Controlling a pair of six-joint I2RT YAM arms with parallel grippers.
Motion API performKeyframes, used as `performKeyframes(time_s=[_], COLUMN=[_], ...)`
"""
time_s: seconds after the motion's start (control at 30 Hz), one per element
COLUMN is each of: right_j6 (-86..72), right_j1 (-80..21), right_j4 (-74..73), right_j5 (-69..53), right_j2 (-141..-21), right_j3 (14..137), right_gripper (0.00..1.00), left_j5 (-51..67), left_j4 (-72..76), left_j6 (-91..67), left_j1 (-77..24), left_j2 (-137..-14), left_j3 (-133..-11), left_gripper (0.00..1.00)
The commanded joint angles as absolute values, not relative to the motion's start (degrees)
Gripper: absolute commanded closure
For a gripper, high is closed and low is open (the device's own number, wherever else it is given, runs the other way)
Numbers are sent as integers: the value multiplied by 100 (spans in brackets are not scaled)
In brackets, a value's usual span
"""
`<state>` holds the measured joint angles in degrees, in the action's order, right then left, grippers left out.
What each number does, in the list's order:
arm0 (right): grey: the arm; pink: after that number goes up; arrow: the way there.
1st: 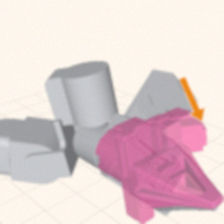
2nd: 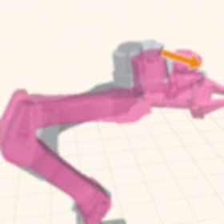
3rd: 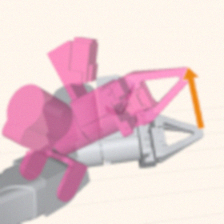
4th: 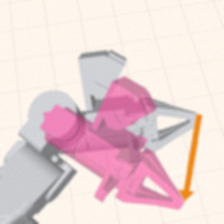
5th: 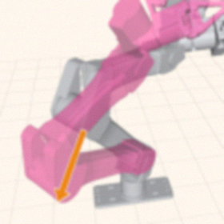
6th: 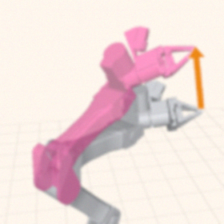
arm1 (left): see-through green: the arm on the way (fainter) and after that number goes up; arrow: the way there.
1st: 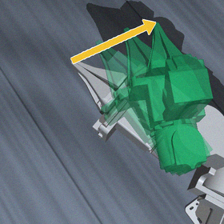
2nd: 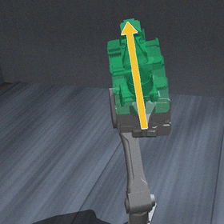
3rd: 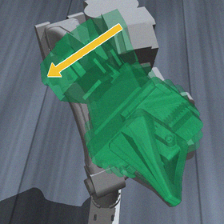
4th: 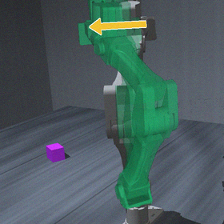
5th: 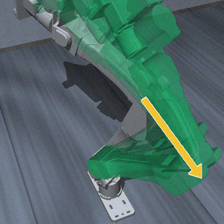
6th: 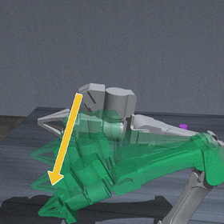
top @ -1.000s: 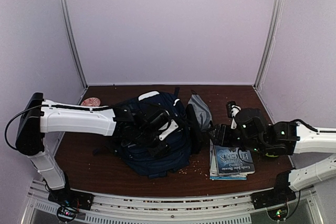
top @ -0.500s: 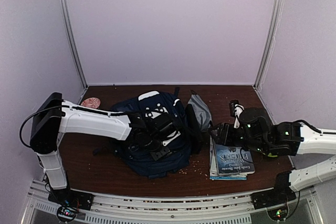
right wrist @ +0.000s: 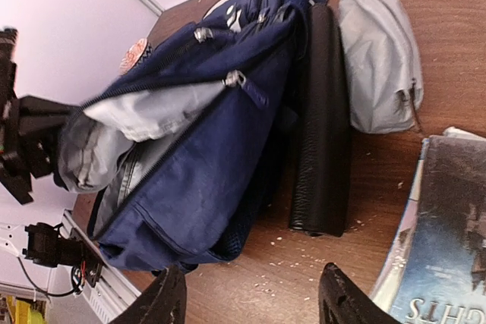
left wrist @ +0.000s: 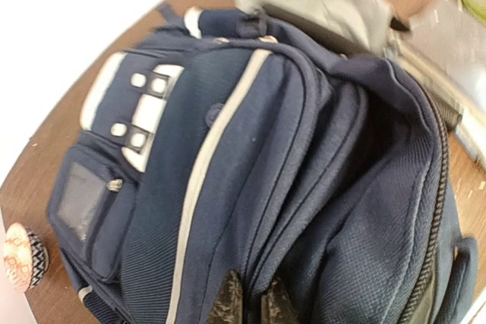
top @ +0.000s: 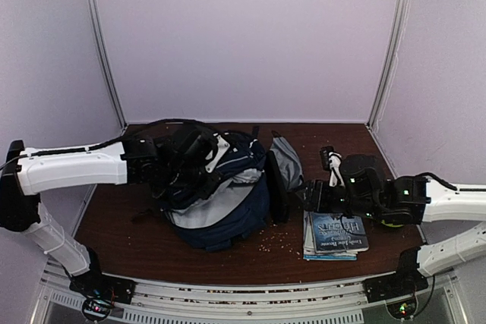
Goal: Pack the student bag
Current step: Unzip the student bag at the center of the board.
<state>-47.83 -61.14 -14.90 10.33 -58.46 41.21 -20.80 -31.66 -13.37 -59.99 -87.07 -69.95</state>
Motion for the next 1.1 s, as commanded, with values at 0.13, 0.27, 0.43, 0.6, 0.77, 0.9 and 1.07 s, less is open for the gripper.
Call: performKeyframes(time_s=[0.13, 0.27, 0.43, 0.6, 0.77, 0.9, 1.07], right_j6=[-5044, -5199, -5593, -5761, -5672, -5668, -5649], right_j1=[-6269, -6365, -6378, -6297, -6224, -6207, -6196], right_j4=[-393, -476, -644, -1065, -949, -825, -695], right_j5=[-10, -56, 125, 632, 291, 287, 247], right_j2=[-7060, -7821, -8510, -8790, -9290, -9514, -9575], right_j3=[5036, 5635, 5912, 5849, 6025, 6060, 5995], right_gripper=[40, 36, 33, 33, 46, 64, 88], left_j5=[-2225, -2359, -2374, -2480, -2420, -2443, -2580], left_j4=[-2760, -2789, -2788, -2755, -2764, -2815, -3023], left_j6=[-1878, -1906, -2117, -2196, -2332, -2364, -2364], left_j1=[-5827, -5828, -5836, -5836, -5836, -5836, -5836], left_j2=[-7765, -7745, -7691, -7355, -7084, -6824, -6532], left_j3=[-7184, -7107, -6894, -6625, -6447, -6386, -6364], left_gripper=[100, 100, 100, 100, 100, 100, 100])
